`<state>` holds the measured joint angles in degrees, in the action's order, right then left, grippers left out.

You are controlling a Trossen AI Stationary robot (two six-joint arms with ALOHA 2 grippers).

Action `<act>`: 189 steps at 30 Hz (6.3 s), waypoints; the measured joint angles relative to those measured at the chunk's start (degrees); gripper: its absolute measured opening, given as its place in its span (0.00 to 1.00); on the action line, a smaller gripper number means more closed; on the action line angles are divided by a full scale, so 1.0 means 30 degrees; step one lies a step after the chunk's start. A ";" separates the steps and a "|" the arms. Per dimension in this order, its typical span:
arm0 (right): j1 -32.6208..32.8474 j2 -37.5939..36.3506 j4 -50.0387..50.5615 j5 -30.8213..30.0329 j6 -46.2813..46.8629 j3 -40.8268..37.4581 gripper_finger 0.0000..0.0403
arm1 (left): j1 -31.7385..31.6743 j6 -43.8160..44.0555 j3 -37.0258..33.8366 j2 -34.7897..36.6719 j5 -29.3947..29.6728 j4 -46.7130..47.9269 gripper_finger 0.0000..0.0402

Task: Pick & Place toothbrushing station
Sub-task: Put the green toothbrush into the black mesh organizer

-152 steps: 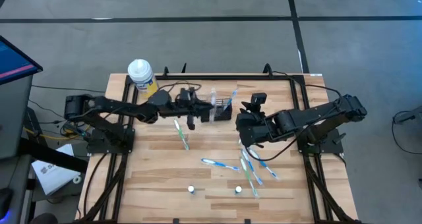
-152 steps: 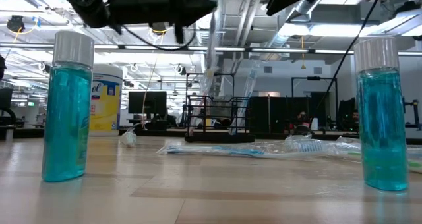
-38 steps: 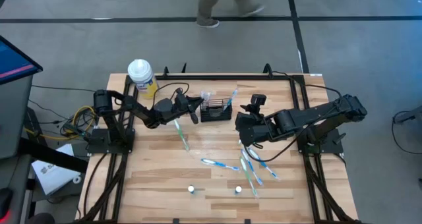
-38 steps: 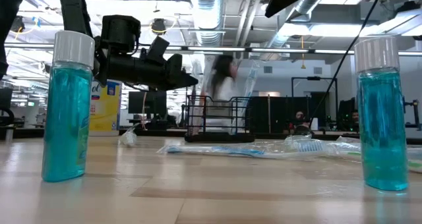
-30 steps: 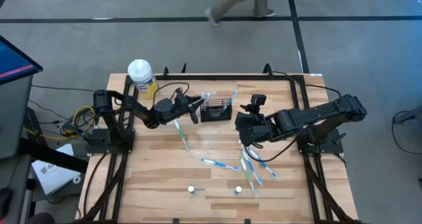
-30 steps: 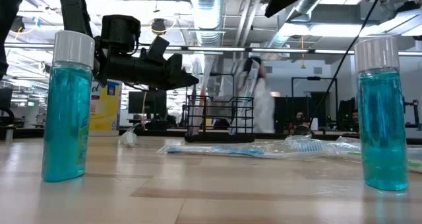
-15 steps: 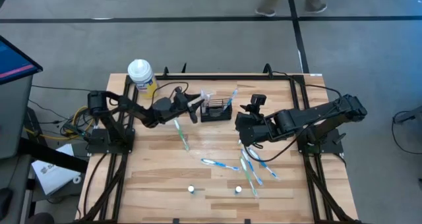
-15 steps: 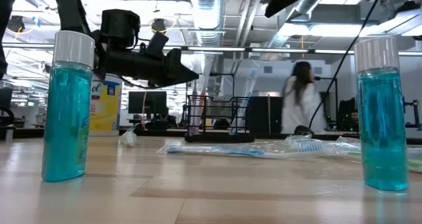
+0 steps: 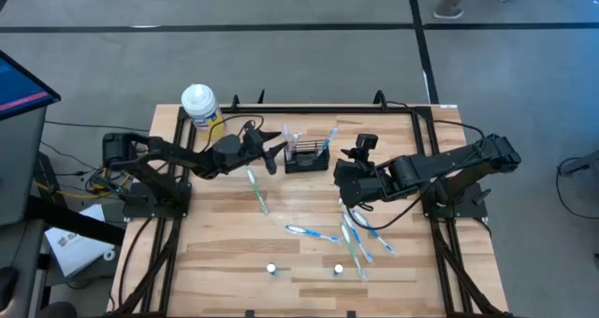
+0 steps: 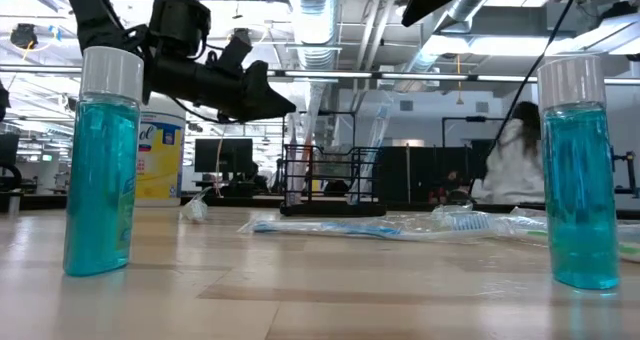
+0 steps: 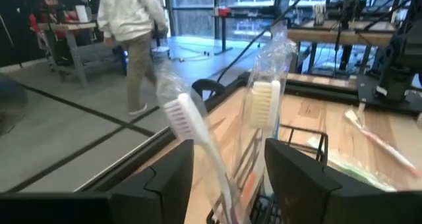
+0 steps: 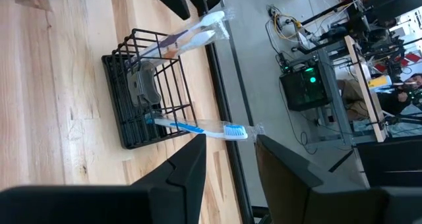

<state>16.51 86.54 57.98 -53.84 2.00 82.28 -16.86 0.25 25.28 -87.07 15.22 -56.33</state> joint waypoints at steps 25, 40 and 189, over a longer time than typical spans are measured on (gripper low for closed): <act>-0.0001 0.0007 -0.0051 -0.0001 -0.0153 -0.0006 0.30 | 0.0298 0.0568 0.0000 0.2812 -0.1086 0.6456 0.44; -0.0007 0.0001 -0.0058 0.0000 -0.0153 -0.0007 0.30 | 0.2086 0.0510 0.0033 0.3446 -0.2502 1.1714 0.40; -0.0066 0.0007 -0.0488 0.0940 0.0510 -0.0003 0.30 | 0.4380 -0.3008 0.0015 0.7118 -0.1173 0.2651 0.00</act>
<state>16.32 86.56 56.51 -51.03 3.53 82.27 -3.72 -8.77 25.32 -65.71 11.70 -48.38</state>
